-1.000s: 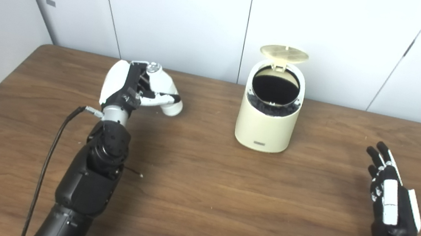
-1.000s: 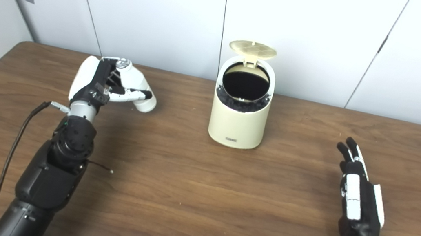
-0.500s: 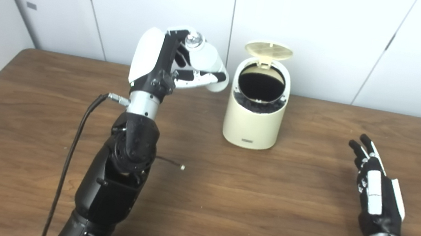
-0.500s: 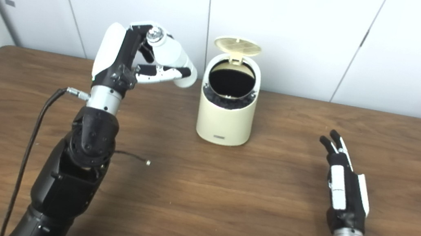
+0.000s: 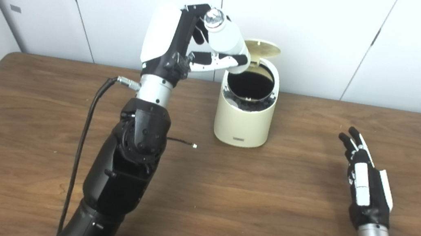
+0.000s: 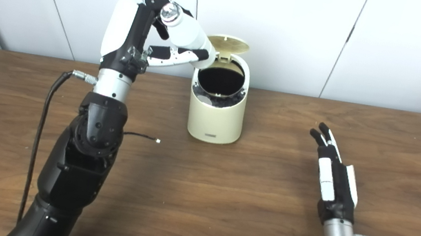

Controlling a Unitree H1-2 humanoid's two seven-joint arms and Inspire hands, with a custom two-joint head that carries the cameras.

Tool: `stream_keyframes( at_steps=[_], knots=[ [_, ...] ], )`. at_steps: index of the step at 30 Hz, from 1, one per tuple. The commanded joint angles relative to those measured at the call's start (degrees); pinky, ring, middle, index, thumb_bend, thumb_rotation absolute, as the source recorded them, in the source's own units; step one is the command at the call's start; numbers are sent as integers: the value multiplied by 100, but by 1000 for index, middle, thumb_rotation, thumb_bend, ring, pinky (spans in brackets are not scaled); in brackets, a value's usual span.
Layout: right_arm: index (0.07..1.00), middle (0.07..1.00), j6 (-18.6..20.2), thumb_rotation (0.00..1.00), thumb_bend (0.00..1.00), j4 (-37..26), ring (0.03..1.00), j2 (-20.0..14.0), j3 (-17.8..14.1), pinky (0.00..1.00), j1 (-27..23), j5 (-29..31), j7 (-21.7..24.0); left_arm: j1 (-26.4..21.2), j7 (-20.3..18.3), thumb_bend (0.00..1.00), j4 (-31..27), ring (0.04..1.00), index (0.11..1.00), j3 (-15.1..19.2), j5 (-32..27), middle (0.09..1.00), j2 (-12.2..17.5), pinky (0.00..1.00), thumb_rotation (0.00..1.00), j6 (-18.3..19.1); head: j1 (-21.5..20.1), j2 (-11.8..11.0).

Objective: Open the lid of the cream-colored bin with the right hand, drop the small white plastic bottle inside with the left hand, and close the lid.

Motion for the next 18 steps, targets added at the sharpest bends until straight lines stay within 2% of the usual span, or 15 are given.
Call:
stream_keyframes(
  at_steps=[1, 10, 18],
  knots=[
    [928, 898, -226, 969, 669, 321, 960, 165, 101, 1000, 129, -32, -71, -292, 73, 503, -30, 424, 502, -5, 51, 481, -41, 380, 0, -225, 1, 5],
    [933, 894, -281, 976, 652, 325, 960, 198, 113, 1000, 118, -26, -81, -329, 218, 502, 497, 416, 500, -114, 161, 492, -41, 377, 0, -748, -26, -19],
    [926, 893, -341, 963, 658, 365, 961, 245, 120, 1000, 101, -19, -107, -429, 659, 500, 1223, 394, 520, -134, 267, 473, -143, 373, 0, -1256, -67, -84]
  ],
)
